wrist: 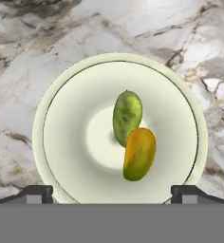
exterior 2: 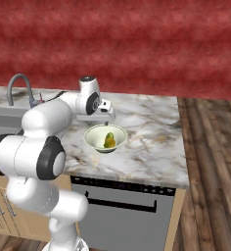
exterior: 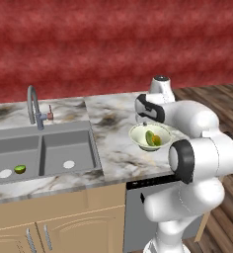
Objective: Pick the mangos from the cabinet and place them in one bowl. Pick the kiwi from the sink and place it in the other bowl.
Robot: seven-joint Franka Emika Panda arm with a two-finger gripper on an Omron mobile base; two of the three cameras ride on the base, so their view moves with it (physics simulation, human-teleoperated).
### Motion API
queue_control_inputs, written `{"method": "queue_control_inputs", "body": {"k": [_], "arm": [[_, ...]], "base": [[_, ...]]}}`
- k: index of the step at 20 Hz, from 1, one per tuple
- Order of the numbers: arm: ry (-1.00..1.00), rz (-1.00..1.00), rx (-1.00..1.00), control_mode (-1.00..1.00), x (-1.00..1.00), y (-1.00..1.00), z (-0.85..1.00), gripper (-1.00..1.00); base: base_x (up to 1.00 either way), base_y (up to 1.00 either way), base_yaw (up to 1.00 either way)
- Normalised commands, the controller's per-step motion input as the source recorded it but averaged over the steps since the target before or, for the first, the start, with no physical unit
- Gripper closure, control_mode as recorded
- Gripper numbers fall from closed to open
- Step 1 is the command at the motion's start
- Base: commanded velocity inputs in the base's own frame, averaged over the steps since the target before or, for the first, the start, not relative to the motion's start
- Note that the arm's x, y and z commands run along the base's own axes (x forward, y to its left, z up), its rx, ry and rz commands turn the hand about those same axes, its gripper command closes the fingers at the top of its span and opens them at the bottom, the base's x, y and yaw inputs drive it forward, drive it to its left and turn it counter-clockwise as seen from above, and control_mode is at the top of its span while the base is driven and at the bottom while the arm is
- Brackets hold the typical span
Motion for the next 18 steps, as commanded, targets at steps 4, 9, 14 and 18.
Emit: {"method": "queue_control_inputs", "body": {"k": [4,9,14,18], "arm": [[0.01,0.0,0.01,-1.0,-0.56,0.0,-0.07,-1.0],[0.08,0.0,0.0,-1.0,-0.44,0.01,-0.14,-1.0],[0.01,-0.03,0.0,-1.0,-0.42,0.02,-0.13,-1.0],[0.0,-0.03,0.0,-1.0,-0.31,0.09,-0.08,-1.0]], "base": [[0.0,0.0,0.0],[0.0,0.0,0.0],[0.0,0.0,0.0],[0.0,0.0,0.0]]}}
